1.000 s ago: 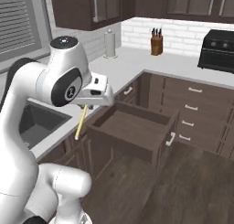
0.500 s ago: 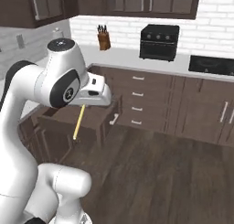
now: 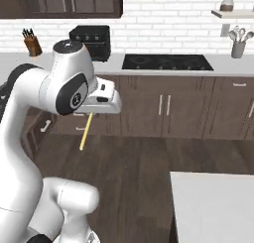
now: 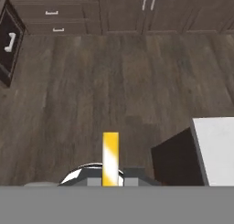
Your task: Take a straw from the drawer in front and place it inside the glass cup on the dining counter.
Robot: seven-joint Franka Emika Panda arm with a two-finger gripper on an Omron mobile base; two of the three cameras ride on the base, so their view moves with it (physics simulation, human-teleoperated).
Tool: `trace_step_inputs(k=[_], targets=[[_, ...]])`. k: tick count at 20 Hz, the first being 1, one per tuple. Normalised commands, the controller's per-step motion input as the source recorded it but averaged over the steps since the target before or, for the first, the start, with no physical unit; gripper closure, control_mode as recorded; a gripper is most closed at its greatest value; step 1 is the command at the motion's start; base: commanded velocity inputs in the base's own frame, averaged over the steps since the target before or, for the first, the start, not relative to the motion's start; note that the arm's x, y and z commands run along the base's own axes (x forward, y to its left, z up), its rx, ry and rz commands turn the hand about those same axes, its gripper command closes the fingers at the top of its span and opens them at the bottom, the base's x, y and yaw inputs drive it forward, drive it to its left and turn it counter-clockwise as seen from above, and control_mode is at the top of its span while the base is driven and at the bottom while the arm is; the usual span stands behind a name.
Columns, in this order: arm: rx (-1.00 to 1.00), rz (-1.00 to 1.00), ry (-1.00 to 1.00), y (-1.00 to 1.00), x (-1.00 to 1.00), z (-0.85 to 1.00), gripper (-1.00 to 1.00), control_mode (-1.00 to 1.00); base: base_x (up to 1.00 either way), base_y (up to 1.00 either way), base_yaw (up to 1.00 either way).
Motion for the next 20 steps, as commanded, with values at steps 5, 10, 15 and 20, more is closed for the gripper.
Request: trace_step_inputs(k=[5, 10, 15, 20], targets=[[0.0, 0.0, 0.0, 0.0, 0.0, 0.0, 1.0, 1.0, 0.35, -0.39, -0.39], [0.0, 0.0, 0.0, 0.0, 0.0, 0.0, 1.0, 1.0, 0.74, 0.11, -0.24], [0.0, 0.0, 0.0, 0.0, 0.0, 0.0, 1.0, 1.0, 0.9, 0.37, -0.19], [0.0, 0.0, 0.0, 0.0, 0.0, 0.0, 1.0, 1.0, 1.0, 0.42, -0.2]])
